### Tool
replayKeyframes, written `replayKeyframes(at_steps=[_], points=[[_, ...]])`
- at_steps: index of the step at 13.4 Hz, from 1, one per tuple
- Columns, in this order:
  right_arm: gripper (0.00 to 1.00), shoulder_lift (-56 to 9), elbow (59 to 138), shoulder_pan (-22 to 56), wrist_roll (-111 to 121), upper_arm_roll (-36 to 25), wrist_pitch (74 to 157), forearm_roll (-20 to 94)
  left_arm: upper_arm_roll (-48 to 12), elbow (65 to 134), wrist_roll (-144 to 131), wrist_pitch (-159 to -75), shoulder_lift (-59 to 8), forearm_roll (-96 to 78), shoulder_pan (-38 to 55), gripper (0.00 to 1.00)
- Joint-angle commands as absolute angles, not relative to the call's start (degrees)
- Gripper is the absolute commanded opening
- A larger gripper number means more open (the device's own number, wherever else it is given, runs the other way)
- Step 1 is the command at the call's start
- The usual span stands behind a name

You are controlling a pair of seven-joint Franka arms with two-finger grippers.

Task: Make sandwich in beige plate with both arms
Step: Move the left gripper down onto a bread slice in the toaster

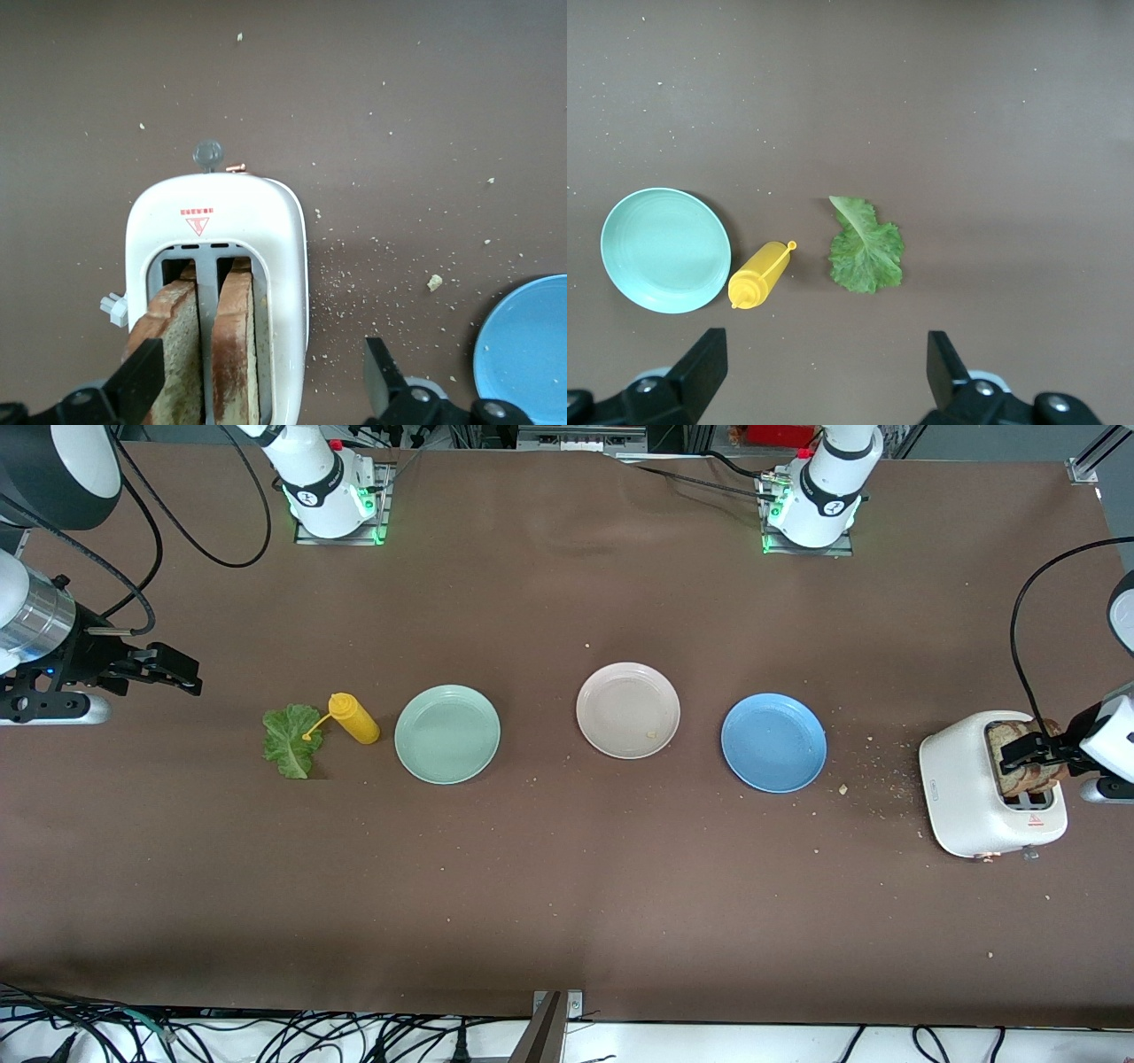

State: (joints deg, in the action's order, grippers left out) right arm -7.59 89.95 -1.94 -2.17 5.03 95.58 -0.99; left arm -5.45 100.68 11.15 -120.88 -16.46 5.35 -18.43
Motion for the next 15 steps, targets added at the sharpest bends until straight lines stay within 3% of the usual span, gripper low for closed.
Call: replayKeyframes(at_steps=[1, 4, 6, 8, 9, 10, 15], points=[[1.00, -8.3, 88.2, -2.0, -2.3, 5.1, 95.0, -0.3, -6.1, 107.3, 11.5, -127.4, -14.4, 6.7, -19.9, 0.99], [1.00, -8.3, 88.2, -2.0, -2.3, 5.1, 95.0, -0.3, -6.0, 108.3, 10.3, -127.9, -15.0, 6.7, -19.9, 0.97], [1.00, -8.3, 88.2, -2.0, -2.3, 5.1, 95.0, -0.3, -5.9, 108.4, 10.4, -127.4, -15.4, 6.7, -20.0, 0.59], [1.00, -8.3, 88.2, -2.0, -2.3, 5.1, 95.0, -0.3, -5.5, 108.2, 10.2, -125.5, -16.0, 8.2, -20.0, 0.15], [1.00, -8.3, 88.2, -2.0, -2.3, 5.1, 95.0, -0.3, -5.5, 107.8, 8.9, -124.7, -16.2, 10.3, -20.2, 0.06], [1.00, -8.3, 88.2, -2.0, -2.3, 5.1, 95.0, -0.3, -5.5, 107.8, 8.2, -124.5, -16.1, 10.9, -20.5, 0.00], [1.00, -8.3, 88.2, -2.0, -2.3, 5.1, 95.0, -0.3, -5.7, 107.1, 8.0, -122.1, -15.4, 11.1, -20.4, 0.00]])
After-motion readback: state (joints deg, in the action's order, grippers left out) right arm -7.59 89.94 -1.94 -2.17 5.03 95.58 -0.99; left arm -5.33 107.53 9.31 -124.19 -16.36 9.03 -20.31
